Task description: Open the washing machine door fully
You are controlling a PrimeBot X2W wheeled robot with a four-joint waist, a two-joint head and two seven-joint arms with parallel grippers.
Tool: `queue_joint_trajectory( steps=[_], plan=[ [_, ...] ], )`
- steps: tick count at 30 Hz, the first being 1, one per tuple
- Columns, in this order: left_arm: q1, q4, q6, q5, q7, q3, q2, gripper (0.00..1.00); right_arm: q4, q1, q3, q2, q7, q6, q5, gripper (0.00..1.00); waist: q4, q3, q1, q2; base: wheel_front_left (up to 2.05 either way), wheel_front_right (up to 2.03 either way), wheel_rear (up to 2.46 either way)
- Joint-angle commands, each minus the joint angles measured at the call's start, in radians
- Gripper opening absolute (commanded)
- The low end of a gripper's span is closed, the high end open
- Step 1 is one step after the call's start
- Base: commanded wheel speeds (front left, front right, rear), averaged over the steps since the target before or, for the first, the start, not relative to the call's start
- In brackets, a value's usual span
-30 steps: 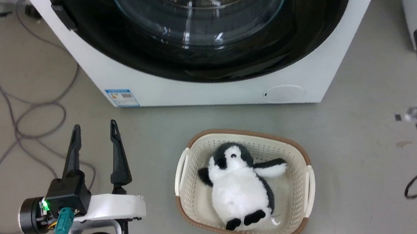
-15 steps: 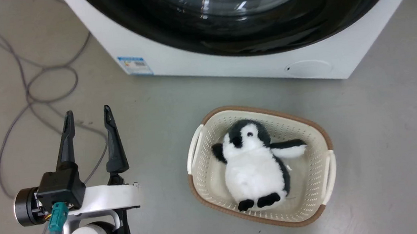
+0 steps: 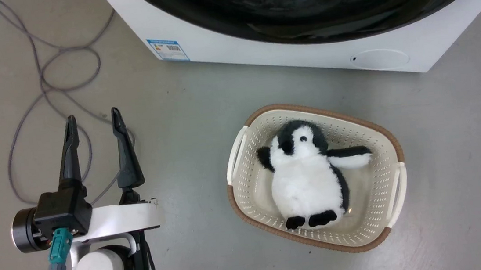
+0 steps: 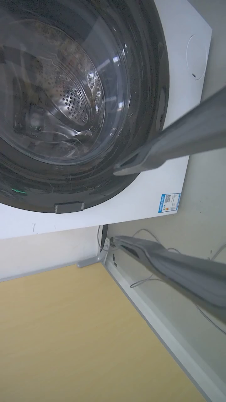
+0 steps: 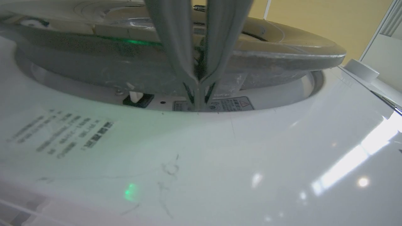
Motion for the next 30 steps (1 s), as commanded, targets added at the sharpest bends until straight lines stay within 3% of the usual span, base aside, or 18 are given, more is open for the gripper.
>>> queue_joint_trajectory(
  steps=[1, 15, 30],
  plan=[
    [-0.020, -0.003, 0.005, -0.006, -0.012, -0.003, 0.000, 1.00, 0.018, -0.037, 0.008, -0.013, 0.015, 0.001, 0.027, 0.00, 0.005, 0.007, -0.0002, 0.0000, 0.00, 0.00, 0.00],
    [-0.022, 0.012, 0.010, -0.008, -0.030, 0.007, 0.000, 1.00, 0.052, -0.033, 0.113, -0.046, 0.196, 0.001, 0.082, 0.00, -0.001, 0.003, -0.0002, 0.0000, 0.00, 0.00, 0.00],
    [0.044, 0.043, -0.005, 0.012, -0.030, 0.037, 0.000, 1.00, -0.106, 0.214, 0.184, -0.042, 0.329, 0.001, 0.085, 0.00, -0.046, -0.124, -0.0002, 0.0000, 0.00, 0.00, 0.00]
  ],
)
